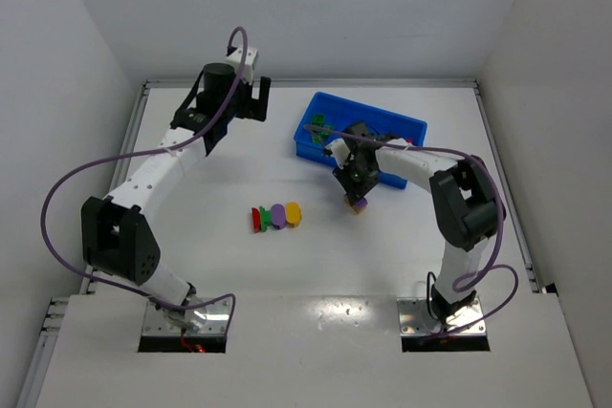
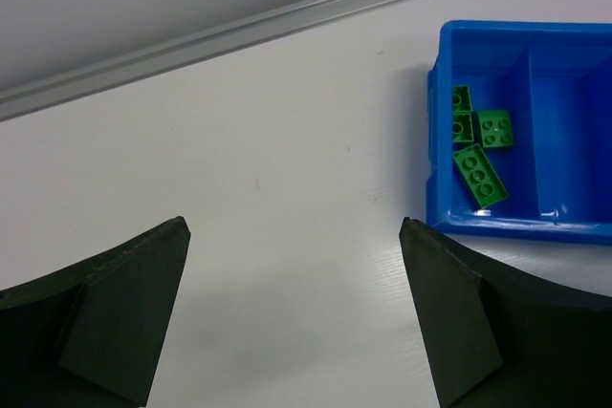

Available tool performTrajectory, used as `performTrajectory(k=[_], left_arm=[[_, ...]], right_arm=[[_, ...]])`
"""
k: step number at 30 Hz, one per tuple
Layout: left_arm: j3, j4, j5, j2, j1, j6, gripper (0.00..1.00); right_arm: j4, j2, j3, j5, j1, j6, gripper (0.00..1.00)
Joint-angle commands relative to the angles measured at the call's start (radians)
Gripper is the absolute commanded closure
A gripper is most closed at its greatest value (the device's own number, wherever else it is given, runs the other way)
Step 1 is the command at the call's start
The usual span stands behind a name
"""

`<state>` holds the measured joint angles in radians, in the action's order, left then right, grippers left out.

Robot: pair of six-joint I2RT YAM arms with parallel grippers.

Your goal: Sort the legos into containers by color

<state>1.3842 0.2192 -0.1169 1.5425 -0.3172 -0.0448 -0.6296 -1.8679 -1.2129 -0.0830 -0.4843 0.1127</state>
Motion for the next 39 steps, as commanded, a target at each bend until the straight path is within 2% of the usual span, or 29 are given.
performTrajectory(k=[1, 3, 6, 9, 10, 14, 17, 21, 25, 32, 39], left_arm=[[0.004, -0.021, 0.006, 0.002, 0.018, 0.003, 0.01], [-0.017, -0.035, 0.057, 0.002, 0.03, 0.003, 0.01], [-0.069, -0.046, 0.184, -0.036, 0.076, -0.05, 0.01], [-0.132, -0.046, 0.481, -0.064, 0.151, -0.072, 0.01], [-0.151, -0.046, 0.679, -0.077, 0.168, -0.072, 0.01], [-0.189, -0.034, 1.027, -0.068, 0.205, -0.072, 0.01], [-0.189, 0.021, 1.175, -0.018, 0.205, -0.047, 0.01], [-0.18, 0.022, 1.284, 0.017, 0.205, -0.047, 0.01], [-0.18, 0.022, 1.295, 0.018, 0.187, -0.035, 0.01], [-0.189, 0.022, 1.361, 0.005, 0.187, 0.046, 0.01], [-0.169, 0.022, 1.392, 0.027, 0.127, 0.077, 0.04]], right_arm=[[-0.001, -0.011, -0.054, -0.018, -0.004, -0.002, 0.78], [-0.001, 0.001, -0.063, -0.052, -0.004, 0.01, 0.88], [-0.024, 0.023, -0.082, -0.127, 0.007, 0.021, 0.94], [-0.038, 0.068, -0.12, -0.237, 0.032, 0.03, 0.95], [-0.038, 0.085, -0.135, -0.276, 0.032, 0.03, 0.95], [-0.025, 0.122, -0.212, -0.545, 0.075, 0.03, 0.95], [-0.016, 0.112, -0.273, -0.693, 0.096, -0.004, 0.95], [0.008, 0.063, -0.362, -0.831, 0.105, -0.054, 0.95], [0.059, 0.026, -0.413, -0.937, 0.105, -0.145, 0.95], [0.159, 0.007, -0.412, -0.994, 0.105, -0.261, 0.94], [0.231, -0.004, -0.402, -1.043, 0.105, -0.329, 0.94]])
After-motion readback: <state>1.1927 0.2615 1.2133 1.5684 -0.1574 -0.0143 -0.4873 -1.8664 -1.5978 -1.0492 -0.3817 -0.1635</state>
